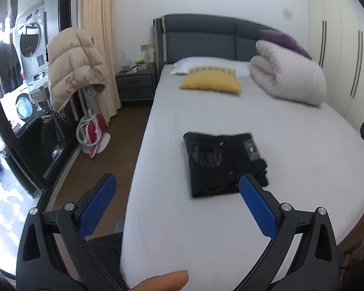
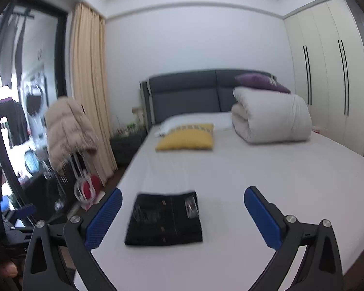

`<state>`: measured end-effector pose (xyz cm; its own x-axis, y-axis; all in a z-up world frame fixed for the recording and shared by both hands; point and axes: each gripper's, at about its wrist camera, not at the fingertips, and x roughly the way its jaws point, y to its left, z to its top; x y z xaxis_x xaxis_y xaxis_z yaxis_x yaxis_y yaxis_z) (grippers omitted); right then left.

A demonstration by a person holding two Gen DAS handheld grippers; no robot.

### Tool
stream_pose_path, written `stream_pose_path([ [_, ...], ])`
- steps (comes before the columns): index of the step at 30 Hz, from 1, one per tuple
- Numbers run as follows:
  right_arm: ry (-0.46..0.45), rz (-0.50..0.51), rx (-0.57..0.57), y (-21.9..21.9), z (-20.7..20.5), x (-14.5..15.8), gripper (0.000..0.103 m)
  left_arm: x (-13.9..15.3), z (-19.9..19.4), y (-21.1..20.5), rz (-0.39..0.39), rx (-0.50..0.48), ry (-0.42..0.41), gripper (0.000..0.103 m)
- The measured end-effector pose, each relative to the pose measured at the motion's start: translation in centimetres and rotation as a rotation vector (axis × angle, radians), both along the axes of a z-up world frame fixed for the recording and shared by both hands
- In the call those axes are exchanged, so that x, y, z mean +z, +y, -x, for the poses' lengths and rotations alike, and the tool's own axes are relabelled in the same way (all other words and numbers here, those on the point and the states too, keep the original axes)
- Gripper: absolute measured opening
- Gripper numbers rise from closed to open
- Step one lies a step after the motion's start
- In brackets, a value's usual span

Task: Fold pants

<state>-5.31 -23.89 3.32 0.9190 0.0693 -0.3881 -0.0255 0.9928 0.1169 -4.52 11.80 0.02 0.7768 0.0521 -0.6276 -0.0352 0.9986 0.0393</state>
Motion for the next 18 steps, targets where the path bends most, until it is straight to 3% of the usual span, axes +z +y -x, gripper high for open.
stream_pose_path([
  [5, 0.099, -0.013, 0.007, 0.4, -0.9, -2.3, 0.103, -2.4, -1.2, 0.0, 0.009, 0.013, 0.039, 0.103],
  [18, 0.211, -0.018, 0.019, 1.2, -2.1, -5.4, 0.103, -5.7, -4.5, 0.7, 0.016, 0.027, 0.096, 0.103],
])
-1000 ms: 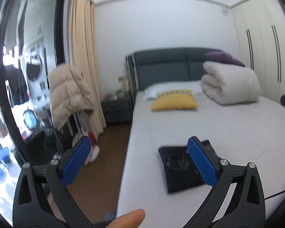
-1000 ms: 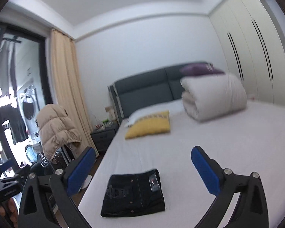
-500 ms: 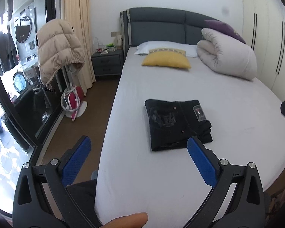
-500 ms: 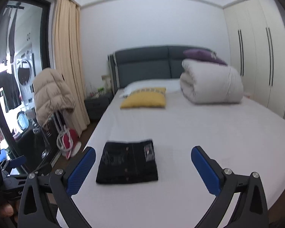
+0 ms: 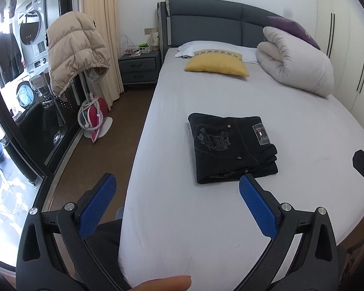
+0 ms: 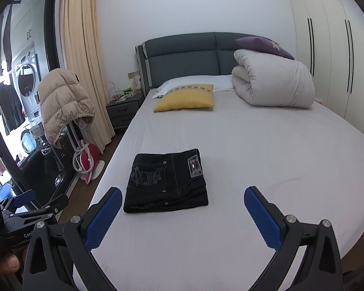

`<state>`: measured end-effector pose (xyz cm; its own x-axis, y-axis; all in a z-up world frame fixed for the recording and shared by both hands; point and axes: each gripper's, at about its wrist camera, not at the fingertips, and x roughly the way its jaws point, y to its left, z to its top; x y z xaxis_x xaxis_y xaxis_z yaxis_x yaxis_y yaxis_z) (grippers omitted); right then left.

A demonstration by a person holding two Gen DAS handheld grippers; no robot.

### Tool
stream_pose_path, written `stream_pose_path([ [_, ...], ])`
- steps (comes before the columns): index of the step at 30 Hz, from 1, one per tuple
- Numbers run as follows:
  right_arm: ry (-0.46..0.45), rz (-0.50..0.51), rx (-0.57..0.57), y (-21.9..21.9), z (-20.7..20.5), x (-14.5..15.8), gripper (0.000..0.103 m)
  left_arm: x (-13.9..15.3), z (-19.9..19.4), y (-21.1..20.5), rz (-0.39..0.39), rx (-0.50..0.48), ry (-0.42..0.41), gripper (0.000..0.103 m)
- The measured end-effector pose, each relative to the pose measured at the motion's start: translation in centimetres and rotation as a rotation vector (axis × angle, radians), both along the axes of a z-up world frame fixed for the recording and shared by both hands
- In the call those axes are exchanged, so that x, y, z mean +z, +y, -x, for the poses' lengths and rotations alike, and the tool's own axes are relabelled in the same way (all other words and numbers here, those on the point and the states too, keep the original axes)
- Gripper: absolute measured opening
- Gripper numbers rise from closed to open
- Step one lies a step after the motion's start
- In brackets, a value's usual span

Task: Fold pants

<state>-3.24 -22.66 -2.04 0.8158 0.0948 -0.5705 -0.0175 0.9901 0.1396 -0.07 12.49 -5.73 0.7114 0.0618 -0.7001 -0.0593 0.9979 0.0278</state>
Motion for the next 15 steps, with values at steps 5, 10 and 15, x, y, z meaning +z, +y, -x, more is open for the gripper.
stream_pose_path([
  [5, 0.018, 0.001, 0.004, 0.2, -0.2, -0.3, 0.103, -0.5, -0.6, 0.1, 0.003, 0.003, 0.013, 0.103],
  [10, 0.034, 0.010, 0.012, 0.4, -0.4, -0.5, 0.103, -0.9, -0.8, 0.2, 0.002, 0.004, 0.016, 0.103],
  [15, 0.058, 0.010, 0.021, 0.5, -0.6, -0.9, 0.103, -1.5, -1.0, 0.2, 0.003, 0.004, 0.023, 0.103],
])
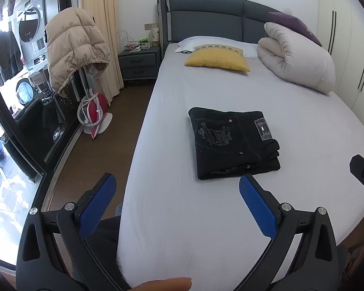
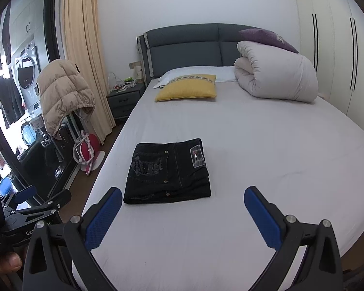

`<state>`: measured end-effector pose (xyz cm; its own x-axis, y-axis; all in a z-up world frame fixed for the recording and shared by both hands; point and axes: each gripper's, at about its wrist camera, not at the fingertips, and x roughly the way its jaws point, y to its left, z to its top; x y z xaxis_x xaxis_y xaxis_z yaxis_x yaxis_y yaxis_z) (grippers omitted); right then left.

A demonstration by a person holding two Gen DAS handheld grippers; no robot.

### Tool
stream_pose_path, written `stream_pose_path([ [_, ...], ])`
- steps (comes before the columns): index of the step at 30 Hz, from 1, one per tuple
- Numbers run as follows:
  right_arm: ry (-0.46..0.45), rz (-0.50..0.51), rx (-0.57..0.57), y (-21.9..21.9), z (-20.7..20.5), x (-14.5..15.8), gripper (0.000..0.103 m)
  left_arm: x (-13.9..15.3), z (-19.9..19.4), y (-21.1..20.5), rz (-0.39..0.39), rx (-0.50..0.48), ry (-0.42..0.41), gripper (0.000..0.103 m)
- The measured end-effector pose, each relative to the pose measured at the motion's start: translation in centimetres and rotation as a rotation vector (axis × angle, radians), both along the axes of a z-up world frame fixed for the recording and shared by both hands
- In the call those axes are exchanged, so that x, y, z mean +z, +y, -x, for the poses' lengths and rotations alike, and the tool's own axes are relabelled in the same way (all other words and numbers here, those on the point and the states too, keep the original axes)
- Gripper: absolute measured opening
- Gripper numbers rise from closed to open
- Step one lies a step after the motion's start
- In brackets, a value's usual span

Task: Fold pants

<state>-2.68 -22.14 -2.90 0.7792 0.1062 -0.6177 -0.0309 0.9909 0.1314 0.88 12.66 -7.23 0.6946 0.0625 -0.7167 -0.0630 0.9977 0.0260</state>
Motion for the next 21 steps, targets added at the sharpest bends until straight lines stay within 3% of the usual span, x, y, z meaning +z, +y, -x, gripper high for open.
stream_pose_path([
  [21, 0.060, 0.011, 0.008, 0.24, -0.64, -0.71, 0.103, -0.70, -0.16, -0.07, 0.010, 0.000, 0.006, 0.103],
])
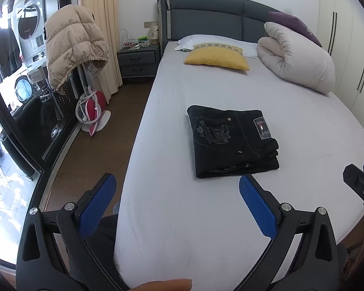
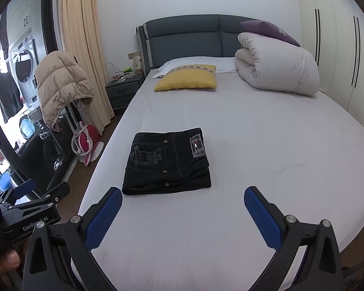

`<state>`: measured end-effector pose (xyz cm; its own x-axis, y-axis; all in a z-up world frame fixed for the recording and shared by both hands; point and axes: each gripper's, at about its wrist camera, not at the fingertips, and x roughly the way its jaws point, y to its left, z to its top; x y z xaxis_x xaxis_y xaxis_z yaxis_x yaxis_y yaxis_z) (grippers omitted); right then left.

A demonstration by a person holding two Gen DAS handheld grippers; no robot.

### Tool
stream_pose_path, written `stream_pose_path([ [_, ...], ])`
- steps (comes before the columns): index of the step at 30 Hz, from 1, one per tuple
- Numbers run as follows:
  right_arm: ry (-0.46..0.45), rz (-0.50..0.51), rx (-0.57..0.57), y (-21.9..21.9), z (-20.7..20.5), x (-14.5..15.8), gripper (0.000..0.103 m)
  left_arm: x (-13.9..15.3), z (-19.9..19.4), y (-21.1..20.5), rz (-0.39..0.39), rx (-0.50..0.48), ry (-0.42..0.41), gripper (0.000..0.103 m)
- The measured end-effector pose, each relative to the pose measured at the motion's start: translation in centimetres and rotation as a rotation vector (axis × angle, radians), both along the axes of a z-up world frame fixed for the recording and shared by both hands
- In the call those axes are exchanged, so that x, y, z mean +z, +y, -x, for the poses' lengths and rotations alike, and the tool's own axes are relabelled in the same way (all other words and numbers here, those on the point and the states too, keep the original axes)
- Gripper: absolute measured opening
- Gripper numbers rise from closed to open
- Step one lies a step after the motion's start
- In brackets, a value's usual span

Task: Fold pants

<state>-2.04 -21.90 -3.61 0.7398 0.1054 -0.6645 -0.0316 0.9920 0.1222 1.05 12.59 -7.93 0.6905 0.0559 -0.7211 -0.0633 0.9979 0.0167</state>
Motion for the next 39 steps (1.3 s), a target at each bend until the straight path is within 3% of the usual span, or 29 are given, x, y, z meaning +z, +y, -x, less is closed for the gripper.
stream_pose_path([
  [39, 0.042, 0.007, 0.003, 0.0, -0.4, -1.3, 0.103, -1.2, 0.1, -0.8, 0.028, -0.001, 0.025, 0.103],
])
